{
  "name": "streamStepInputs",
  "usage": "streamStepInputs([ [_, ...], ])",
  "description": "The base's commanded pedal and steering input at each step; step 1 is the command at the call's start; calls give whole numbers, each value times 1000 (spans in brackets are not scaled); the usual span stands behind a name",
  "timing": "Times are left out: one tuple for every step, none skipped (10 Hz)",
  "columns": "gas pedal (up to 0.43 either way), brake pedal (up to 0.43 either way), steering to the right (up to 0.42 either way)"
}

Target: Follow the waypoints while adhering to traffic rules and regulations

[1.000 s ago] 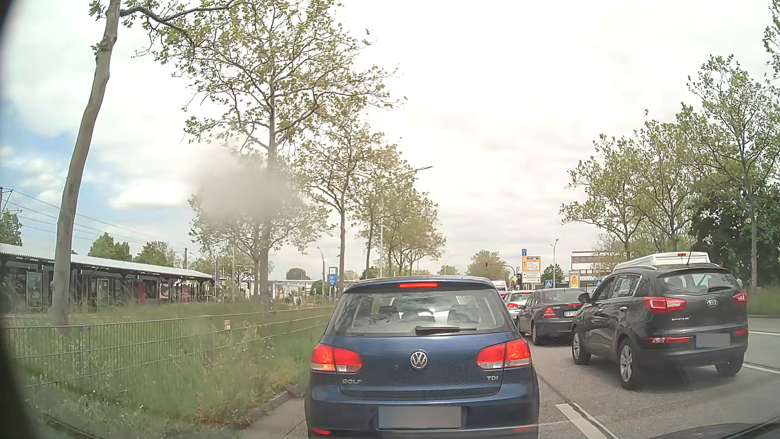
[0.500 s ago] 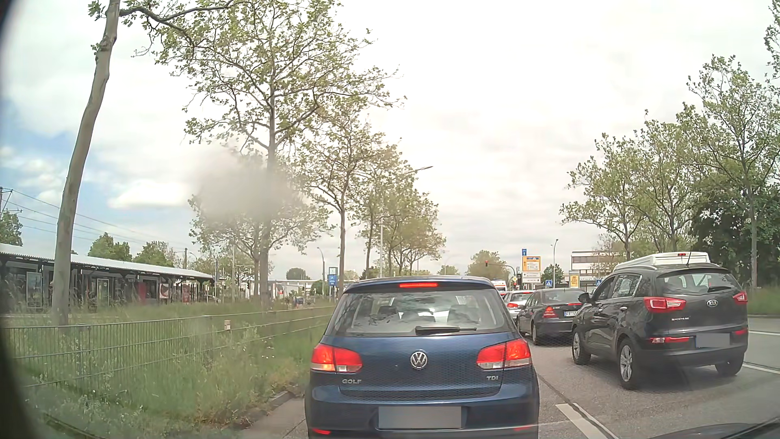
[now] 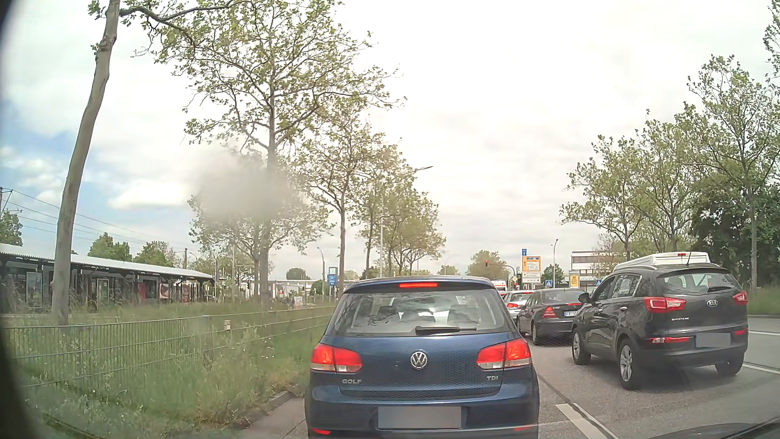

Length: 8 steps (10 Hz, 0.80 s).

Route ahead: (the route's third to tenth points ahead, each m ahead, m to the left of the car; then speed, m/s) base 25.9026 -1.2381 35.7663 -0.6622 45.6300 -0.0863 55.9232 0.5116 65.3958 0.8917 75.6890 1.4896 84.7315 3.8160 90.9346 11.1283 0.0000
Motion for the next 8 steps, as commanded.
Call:
streamStepInputs([
  [0, 250, -5],
  [0, 250, -5],
  [0, 250, -5],
  [0, 250, -5],
  [0, 250, -5],
  [0, 250, -5],
  [0, 250, -5],
  [0, 256, -5],
])
